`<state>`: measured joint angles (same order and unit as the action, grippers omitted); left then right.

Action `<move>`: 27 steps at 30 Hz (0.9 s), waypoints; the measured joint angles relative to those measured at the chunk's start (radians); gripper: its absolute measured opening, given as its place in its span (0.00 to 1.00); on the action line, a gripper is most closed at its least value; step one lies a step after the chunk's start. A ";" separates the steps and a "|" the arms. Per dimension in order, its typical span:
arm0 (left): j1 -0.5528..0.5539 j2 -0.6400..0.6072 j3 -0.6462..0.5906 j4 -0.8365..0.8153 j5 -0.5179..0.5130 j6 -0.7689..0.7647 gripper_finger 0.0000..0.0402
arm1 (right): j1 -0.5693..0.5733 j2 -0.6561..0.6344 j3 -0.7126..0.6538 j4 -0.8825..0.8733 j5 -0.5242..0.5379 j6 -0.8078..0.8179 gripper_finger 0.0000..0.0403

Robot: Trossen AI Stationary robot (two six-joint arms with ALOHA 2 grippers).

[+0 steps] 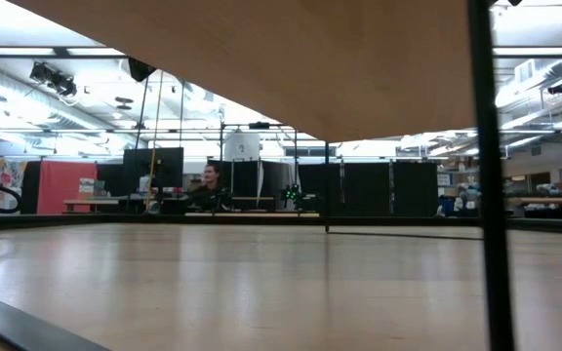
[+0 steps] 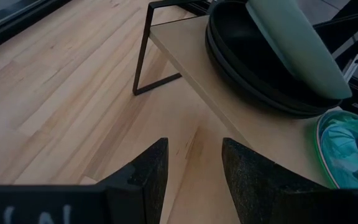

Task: Place and stack plates onto a shelf
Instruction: Stack the gray plate on top of the black plate on the shelf, then return to Home Position

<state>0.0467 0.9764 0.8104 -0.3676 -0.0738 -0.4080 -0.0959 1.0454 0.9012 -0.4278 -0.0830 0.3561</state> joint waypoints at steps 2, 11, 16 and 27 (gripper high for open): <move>0.000 0.000 0.000 0.000 0.000 0.000 0.39 | 0.000 0.000 0.000 0.000 0.000 0.000 0.11; 0.000 0.000 0.000 0.000 0.000 0.000 0.39 | 0.000 0.000 0.000 0.000 0.000 0.000 0.21; 0.000 0.000 0.000 0.000 0.000 0.000 0.39 | 0.000 0.000 0.000 0.000 0.000 0.000 0.30; 0.000 0.000 0.000 0.000 0.000 0.000 0.39 | 0.000 0.000 0.000 0.000 0.002 0.000 0.42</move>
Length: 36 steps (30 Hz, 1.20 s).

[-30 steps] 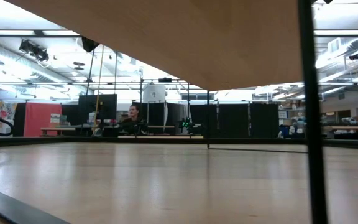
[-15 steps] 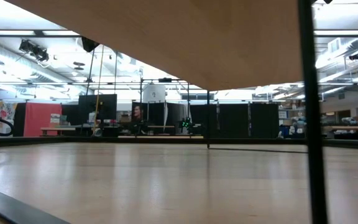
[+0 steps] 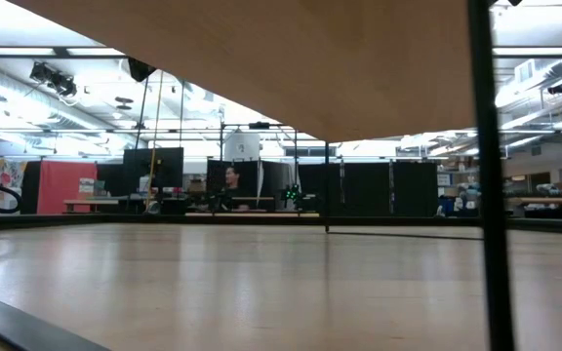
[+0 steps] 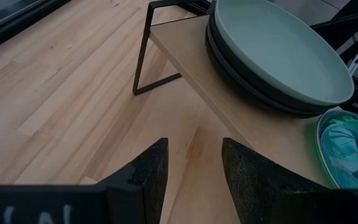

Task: Place and stack plates onto a shelf
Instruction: Return to Home Position

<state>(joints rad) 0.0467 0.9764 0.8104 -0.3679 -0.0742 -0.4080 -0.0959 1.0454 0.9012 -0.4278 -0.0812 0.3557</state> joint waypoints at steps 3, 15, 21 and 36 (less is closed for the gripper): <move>0.000 0.000 0.000 0.000 0.000 0.000 0.39 | 0.000 0.000 0.000 0.000 0.002 0.000 0.42; 0.000 0.000 0.000 0.000 0.000 0.001 0.39 | 0.000 -0.001 0.000 0.000 -0.121 -0.056 0.37; 0.000 0.000 0.000 0.000 0.000 0.001 0.39 | 0.000 -0.019 0.000 -0.013 -0.197 -0.073 0.27; 0.000 0.000 0.000 0.000 0.000 0.002 0.39 | 0.000 -0.327 0.000 -0.187 -0.190 -0.071 0.03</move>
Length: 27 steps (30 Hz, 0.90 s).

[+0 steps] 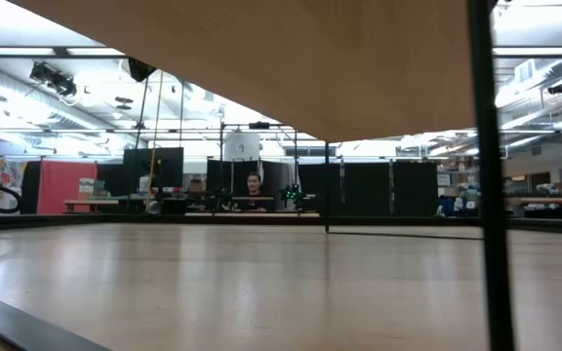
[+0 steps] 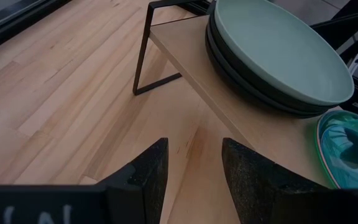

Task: Place and stack plates onto a shelf
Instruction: Return to Home Position

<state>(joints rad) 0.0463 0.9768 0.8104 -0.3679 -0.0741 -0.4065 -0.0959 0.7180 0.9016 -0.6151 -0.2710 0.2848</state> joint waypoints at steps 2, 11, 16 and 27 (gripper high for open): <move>0.000 0.000 0.000 0.000 0.000 0.000 0.39 | 0.000 -0.050 0.000 -0.017 0.005 0.000 0.05; 0.000 0.000 0.000 0.000 0.000 0.000 0.39 | 0.000 -0.253 -0.003 -0.200 0.181 -0.072 0.04; 0.000 0.000 0.000 0.000 0.000 0.000 0.39 | 0.000 -0.357 -0.069 -0.203 0.234 -0.108 0.05; 0.000 0.000 0.000 0.000 0.000 0.001 0.39 | 0.000 -0.546 -0.310 -0.019 0.278 -0.161 0.05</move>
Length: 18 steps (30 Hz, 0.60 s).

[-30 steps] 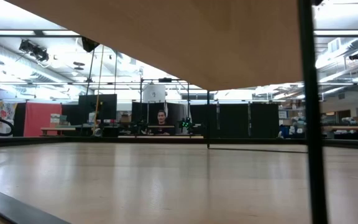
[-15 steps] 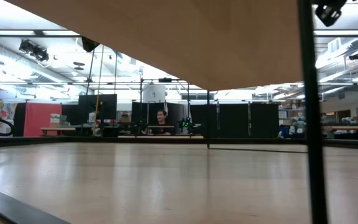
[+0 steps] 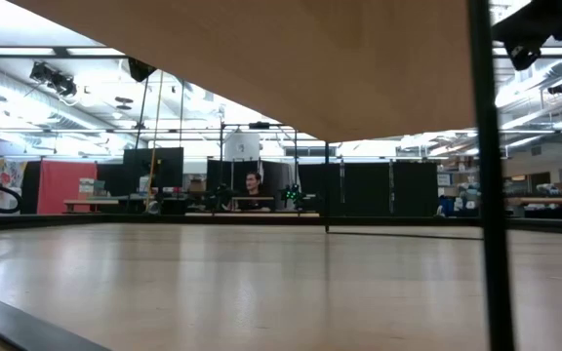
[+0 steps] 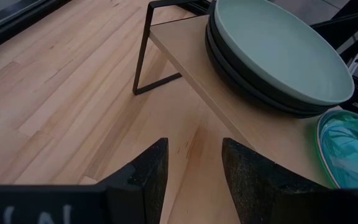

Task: Place and stack plates onto a shelf
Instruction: Return to Home Position

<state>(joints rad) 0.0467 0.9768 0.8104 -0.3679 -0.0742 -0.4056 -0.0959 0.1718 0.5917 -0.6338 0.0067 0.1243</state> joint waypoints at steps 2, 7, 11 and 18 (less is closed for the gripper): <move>0.000 0.000 0.000 0.000 0.000 0.000 0.39 | 0.000 -0.027 -0.037 0.059 -0.005 -0.032 0.05; 0.000 0.000 0.000 -0.002 0.000 0.000 0.39 | 0.000 -0.081 -0.118 0.175 -0.008 -0.049 0.05; 0.000 0.000 0.000 -0.004 0.000 0.000 0.39 | 0.000 -0.119 -0.162 0.208 -0.012 -0.049 0.05; 0.000 0.000 0.000 -0.004 0.000 0.000 0.39 | 0.001 -0.169 -0.244 0.325 -0.005 -0.083 0.05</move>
<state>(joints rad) 0.0465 0.9768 0.8104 -0.3716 -0.0742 -0.4053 -0.0952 0.0032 0.3475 -0.3088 0.0022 0.0410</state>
